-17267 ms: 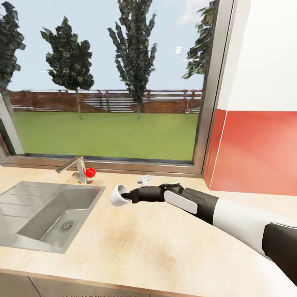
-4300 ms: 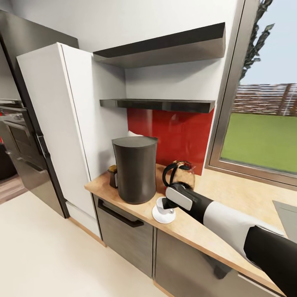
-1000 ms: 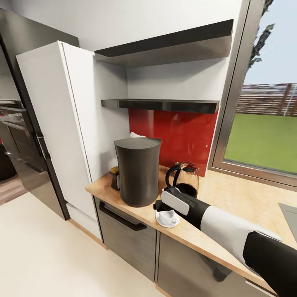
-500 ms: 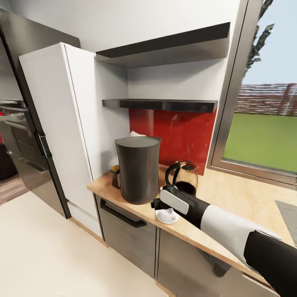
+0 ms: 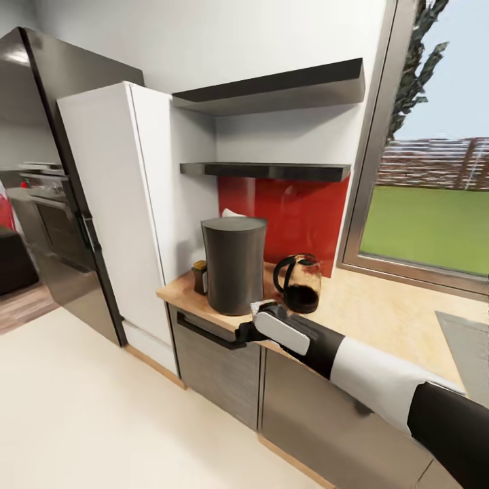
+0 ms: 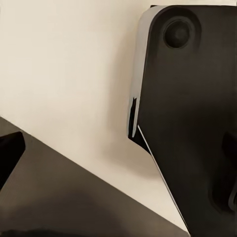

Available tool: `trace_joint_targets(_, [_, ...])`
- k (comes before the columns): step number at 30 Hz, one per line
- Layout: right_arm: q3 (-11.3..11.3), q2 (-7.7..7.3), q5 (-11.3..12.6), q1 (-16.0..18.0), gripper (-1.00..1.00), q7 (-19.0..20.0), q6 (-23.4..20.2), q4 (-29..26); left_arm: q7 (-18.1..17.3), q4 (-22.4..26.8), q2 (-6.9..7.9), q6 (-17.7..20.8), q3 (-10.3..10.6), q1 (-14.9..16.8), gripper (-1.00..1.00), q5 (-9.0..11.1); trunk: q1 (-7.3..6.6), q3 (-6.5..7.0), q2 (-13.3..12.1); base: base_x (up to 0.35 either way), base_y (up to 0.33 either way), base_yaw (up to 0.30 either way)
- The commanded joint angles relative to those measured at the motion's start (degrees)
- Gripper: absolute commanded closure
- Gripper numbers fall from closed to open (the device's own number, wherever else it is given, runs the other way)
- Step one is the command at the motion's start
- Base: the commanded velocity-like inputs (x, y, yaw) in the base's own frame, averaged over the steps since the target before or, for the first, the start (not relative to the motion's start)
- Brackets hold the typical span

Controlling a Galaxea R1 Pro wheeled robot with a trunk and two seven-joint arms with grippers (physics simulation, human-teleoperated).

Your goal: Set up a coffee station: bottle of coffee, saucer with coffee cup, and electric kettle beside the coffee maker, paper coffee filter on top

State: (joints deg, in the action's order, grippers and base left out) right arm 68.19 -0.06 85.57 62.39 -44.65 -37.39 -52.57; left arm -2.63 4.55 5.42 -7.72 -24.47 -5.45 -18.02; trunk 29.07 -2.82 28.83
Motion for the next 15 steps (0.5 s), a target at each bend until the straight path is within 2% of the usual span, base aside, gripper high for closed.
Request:
trace_joint_targets(1, [0.27, -0.05, -1.26, 0.10, -1.00, -0.39, -0.02, -1.39, -0.28, 0.09, 0.01, -0.10, -0.49, 0.00, -1.00, -0.44, 0.01, -0.12, 0.11, -0.283, 0.216, 0.000])
trace_joint_targets(2, [0.49, -0.09, -6.35, 0.08, -1.00, -0.33, 0.29, -3.38, -0.28, 0.10, 0.02, -0.10, -0.49, 0.00, -1.00, -0.44, 0.01, -0.12, 0.11, -0.277, 0.222, 0.000])
trace_joint_targets(3, [0.59, -0.05, -9.48, 0.05, -1.00, -0.31, 0.92, -4.12, -0.28, 0.10, 0.03, -0.10, -0.49, 0.00, -1.00, -0.44, 0.01, -0.12, 0.11, -0.268, 0.223, 0.000])
trace_joint_targets(4, [0.72, 0.00, -14.39, -0.03, -1.00, -0.28, 3.15, -4.94, -0.28, 0.10, 0.03, -0.10, -0.44, 0.00, -1.00, -0.44, 0.01, -0.12, 0.11, -0.206, 0.177, 0.000])
trace_joint_targets(5, [0.78, 0.00, -15.97, -0.07, -1.00, -0.28, 4.23, -5.13, -0.28, 0.10, 0.03, -0.10, -0.44, 0.00, -1.00, -0.44, 0.01, -0.12, 0.11, -0.165, 0.142, 0.000])
trace_joint_targets(8, [1.37, -0.05, -23.42, -0.33, -1.00, -0.20, 12.25, -5.68, -0.28, 0.10, 0.03, -0.08, -0.36, 0.00, -1.00, -0.43, 0.01, -0.12, 0.11, -0.072, 0.062, 0.000])
trace_joint_targets(9, [2.78, -0.09, -25.00, -0.59, -1.00, -0.17, 14.89, -5.73, -0.28, 0.10, 0.03, -0.09, -0.32, 0.00, -1.00, -0.42, 0.01, -0.12, 0.11, -0.028, 0.024, 0.000])
trace_joint_targets(11, [7.99, -0.16, -26.88, -1.64, -1.00, -0.16, 19.91, -5.70, -0.28, 0.10, 0.03, -0.10, -0.26, 0.00, -1.00, -0.38, 0.01, -0.12, 0.11, -0.015, 0.012, 0.000])
trace_joint_targets(13, [15.01, -0.10, -27.68, -2.90, -1.00, -0.18, 25.45, -5.52, -0.28, 0.10, 0.03, -0.10, -0.24, 0.00, -1.00, -0.38, 0.01, -0.12, 0.11, -0.006, 0.005, 0.000])
trace_joint_targets(14, [19.31, -0.07, -27.84, -3.52, -1.00, -0.24, 28.93, -5.46, -0.28, 0.12, 0.00, -0.10, -0.23, 0.00, -1.00, -0.39, 0.01, -0.12, 0.11, -0.003, 0.003, 0.000])
trace_joint_targets(15, [26.89, -0.09, -27.90, -4.68, -1.00, -0.35, 35.14, -5.26, -0.28, 0.16, -0.03, -0.10, -0.23, 0.00, -1.00, -0.41, 0.01, -0.12, 0.11, -0.001, 0.001, 0.000])
